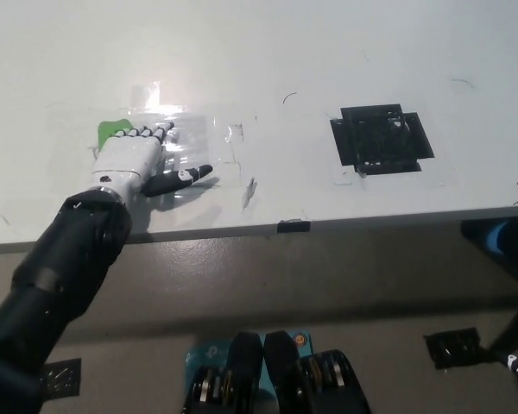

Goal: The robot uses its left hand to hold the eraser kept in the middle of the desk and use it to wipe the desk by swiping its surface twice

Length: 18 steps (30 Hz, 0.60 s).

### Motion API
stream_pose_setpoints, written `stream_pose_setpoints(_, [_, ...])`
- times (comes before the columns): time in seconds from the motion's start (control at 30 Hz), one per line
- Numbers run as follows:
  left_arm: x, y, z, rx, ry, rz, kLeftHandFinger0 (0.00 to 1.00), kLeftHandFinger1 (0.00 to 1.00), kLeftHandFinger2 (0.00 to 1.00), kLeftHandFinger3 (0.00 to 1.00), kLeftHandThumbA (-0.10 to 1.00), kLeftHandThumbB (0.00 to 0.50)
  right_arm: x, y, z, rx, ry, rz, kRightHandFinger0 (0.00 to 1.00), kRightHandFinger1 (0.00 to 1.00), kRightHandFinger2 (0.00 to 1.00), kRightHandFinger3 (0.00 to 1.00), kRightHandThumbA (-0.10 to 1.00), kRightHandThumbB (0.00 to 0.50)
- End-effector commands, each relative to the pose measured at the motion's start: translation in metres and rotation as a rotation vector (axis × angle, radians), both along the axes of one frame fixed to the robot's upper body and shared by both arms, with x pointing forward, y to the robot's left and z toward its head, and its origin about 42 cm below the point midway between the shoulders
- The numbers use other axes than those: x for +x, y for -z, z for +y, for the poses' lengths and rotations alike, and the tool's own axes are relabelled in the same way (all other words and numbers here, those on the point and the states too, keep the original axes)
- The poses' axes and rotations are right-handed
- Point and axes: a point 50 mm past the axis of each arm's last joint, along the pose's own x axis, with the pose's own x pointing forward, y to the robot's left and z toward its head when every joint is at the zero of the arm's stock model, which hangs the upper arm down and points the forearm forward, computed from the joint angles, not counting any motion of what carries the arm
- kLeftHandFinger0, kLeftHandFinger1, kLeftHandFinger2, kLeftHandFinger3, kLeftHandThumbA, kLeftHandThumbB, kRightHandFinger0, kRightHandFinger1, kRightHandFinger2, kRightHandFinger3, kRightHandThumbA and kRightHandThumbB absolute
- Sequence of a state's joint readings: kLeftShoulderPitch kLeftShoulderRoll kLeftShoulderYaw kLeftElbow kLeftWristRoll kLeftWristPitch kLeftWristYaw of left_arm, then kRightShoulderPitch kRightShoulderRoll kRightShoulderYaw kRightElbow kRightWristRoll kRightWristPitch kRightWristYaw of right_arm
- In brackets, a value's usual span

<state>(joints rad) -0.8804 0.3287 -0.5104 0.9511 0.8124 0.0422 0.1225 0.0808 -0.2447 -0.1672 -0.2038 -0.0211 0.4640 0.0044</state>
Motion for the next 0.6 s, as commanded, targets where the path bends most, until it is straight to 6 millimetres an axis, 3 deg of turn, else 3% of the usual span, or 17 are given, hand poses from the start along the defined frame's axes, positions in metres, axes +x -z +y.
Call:
stream_pose_setpoints(0.0, [0.002,-0.006,0.022,0.025,-0.035,0.002,1.00,1.00,1.00,1.00,1.00,0.242,-0.003,-0.009,-0.005,-0.011,0.002,-0.036,1.00,1.00,1.00,1.00,1.00,0.054])
stream_pose_setpoints(0.07, [0.003,-0.007,0.024,0.034,-0.039,-0.004,1.00,1.00,1.00,1.00,1.00,0.234,-0.004,-0.008,-0.006,-0.009,0.011,-0.033,1.00,1.00,1.00,1.00,1.00,0.078])
stream_pose_setpoints(0.2, [0.002,-0.010,0.024,0.030,-0.030,-0.015,1.00,1.00,1.00,1.00,1.00,0.247,-0.005,-0.009,-0.005,-0.018,0.012,-0.032,1.00,1.00,1.00,1.00,1.00,0.034])
stream_pose_setpoints(0.3, [0.001,-0.010,0.022,0.000,-0.026,-0.018,1.00,1.00,1.00,1.00,1.00,0.241,-0.004,-0.010,-0.006,-0.021,0.014,-0.036,1.00,1.00,1.00,1.00,1.00,0.030])
stream_pose_setpoints(0.4, [-0.005,0.003,0.016,-0.106,-0.018,-0.064,1.00,1.00,1.00,1.00,1.00,0.255,-0.003,-0.011,-0.008,-0.030,0.024,-0.039,1.00,1.00,0.99,1.00,1.00,0.025])
stream_pose_setpoints(0.47, [-0.016,0.023,0.010,-0.160,-0.013,-0.065,1.00,1.00,1.00,1.00,1.00,0.249,-0.003,-0.011,-0.010,-0.034,0.029,-0.046,1.00,1.00,0.98,0.99,1.00,0.082])
stream_pose_setpoints(0.5, [-0.021,0.032,0.007,-0.171,-0.014,-0.064,1.00,1.00,1.00,1.00,1.00,0.251,-0.002,-0.012,-0.011,-0.034,0.035,-0.046,1.00,1.00,0.98,0.98,1.00,0.084])
stream_pose_setpoints(0.57, [-0.032,0.055,0.002,-0.224,-0.044,-0.015,1.00,1.00,1.00,1.00,1.00,0.213,-0.004,-0.011,-0.011,-0.029,0.036,-0.043,1.00,1.00,0.98,0.99,1.00,0.117])
